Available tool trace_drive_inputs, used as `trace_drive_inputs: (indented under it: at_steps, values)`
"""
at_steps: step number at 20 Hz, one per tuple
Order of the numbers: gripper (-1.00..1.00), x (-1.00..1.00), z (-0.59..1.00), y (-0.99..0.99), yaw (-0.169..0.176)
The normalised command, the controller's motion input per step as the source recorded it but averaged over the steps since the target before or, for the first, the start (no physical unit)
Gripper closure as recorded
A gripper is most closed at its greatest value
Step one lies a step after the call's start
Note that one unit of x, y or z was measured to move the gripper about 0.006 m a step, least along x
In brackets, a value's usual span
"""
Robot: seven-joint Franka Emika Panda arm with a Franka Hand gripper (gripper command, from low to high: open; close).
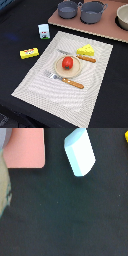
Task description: Interact with the objects in diverse but meaningful ways.
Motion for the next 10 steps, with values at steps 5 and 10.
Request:
trace_drive_inputs:
  at_steps: [5, 10]
  values:
    - [-1.0, 0.18, -0.05, -0.01, -0.015]
    - [-1.0, -0.05, -0.33, -0.22, -0.006]
